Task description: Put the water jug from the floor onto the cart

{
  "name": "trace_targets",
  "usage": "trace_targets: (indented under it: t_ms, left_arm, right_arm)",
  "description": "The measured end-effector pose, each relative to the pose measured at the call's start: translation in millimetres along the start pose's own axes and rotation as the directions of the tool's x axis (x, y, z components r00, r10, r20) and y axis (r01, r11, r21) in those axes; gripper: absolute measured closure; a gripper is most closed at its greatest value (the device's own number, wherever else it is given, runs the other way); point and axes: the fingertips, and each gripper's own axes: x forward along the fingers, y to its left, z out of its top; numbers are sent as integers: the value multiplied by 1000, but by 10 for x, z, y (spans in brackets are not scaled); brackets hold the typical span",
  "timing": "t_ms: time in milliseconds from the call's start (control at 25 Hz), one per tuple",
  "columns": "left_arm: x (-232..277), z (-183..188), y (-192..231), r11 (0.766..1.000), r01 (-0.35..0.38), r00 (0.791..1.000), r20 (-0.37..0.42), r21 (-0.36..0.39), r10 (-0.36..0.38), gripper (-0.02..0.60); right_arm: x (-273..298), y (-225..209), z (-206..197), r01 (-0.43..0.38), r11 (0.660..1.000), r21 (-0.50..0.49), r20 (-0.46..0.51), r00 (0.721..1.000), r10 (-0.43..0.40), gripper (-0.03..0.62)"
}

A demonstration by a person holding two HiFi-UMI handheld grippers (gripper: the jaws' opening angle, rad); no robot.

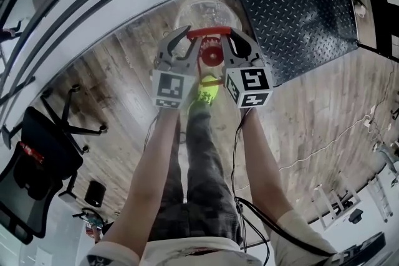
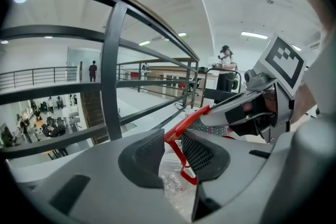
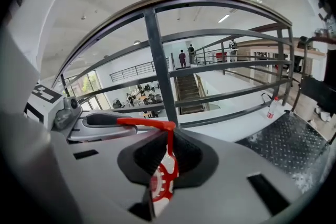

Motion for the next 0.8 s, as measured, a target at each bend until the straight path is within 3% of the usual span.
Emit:
trace_targets:
  t_ms: [440,800]
  left_arm:
    - [-104,1185,-66,994,56,995,79,99,-64,476]
    - [-499,2028,-281,976,161,980,97,146,-176,476]
  right_arm:
    - [-545,-129,1029,93,995,37,111,989,-97,554]
    - [-1255,18,1671,190,977,93,146,968,-202,556]
